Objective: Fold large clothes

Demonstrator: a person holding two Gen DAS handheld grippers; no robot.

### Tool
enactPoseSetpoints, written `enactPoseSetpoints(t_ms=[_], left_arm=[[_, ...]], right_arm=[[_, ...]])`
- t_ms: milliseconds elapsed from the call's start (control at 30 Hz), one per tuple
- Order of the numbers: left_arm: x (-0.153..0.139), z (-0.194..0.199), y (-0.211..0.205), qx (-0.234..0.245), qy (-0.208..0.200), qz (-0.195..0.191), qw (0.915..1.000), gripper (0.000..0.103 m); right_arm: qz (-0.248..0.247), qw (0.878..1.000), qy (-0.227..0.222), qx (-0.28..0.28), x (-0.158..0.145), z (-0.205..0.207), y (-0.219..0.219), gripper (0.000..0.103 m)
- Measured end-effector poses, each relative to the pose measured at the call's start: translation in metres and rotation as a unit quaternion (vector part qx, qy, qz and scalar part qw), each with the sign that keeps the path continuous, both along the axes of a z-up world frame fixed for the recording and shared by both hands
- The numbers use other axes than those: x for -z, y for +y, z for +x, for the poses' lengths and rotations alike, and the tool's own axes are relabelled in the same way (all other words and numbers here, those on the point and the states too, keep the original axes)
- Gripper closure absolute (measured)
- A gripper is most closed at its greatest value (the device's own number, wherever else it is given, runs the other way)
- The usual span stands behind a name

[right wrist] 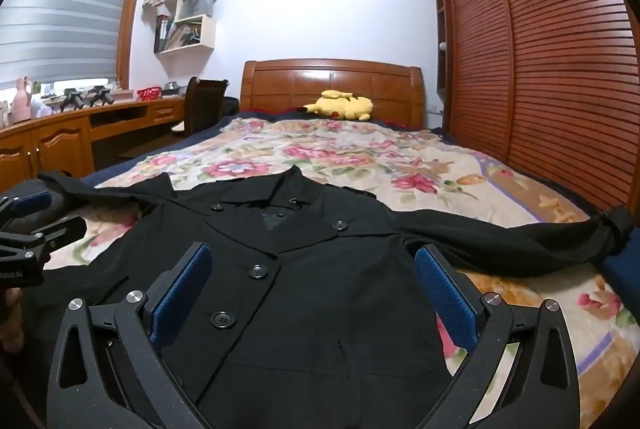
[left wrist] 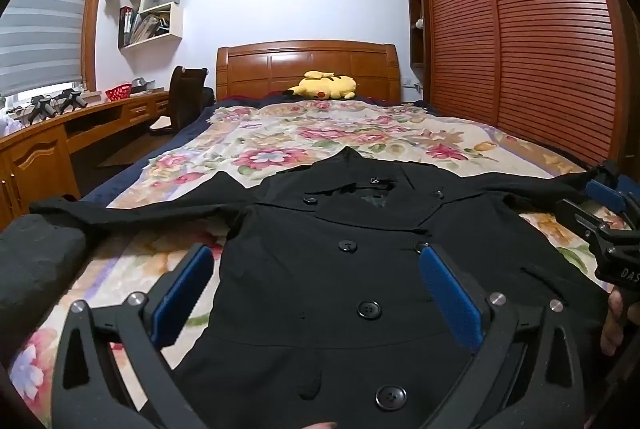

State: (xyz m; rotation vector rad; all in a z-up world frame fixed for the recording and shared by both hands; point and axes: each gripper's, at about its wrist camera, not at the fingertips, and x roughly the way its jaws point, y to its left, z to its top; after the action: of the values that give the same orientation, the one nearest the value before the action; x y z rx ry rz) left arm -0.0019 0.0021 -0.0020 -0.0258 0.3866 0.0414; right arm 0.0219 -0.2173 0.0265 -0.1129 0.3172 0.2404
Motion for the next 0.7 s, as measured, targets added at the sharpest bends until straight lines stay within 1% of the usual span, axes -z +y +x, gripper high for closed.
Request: enactPoseSetpoints(t_ms=[700], left_arm=[[-0.0017,-0.003,-0.0046,-0.003,-0.007,0.009,0.9999,0.0]], right_arm=[[0.002,1.0,0.001,0.001,0.0001,0.0015,-0.0023,0.0]])
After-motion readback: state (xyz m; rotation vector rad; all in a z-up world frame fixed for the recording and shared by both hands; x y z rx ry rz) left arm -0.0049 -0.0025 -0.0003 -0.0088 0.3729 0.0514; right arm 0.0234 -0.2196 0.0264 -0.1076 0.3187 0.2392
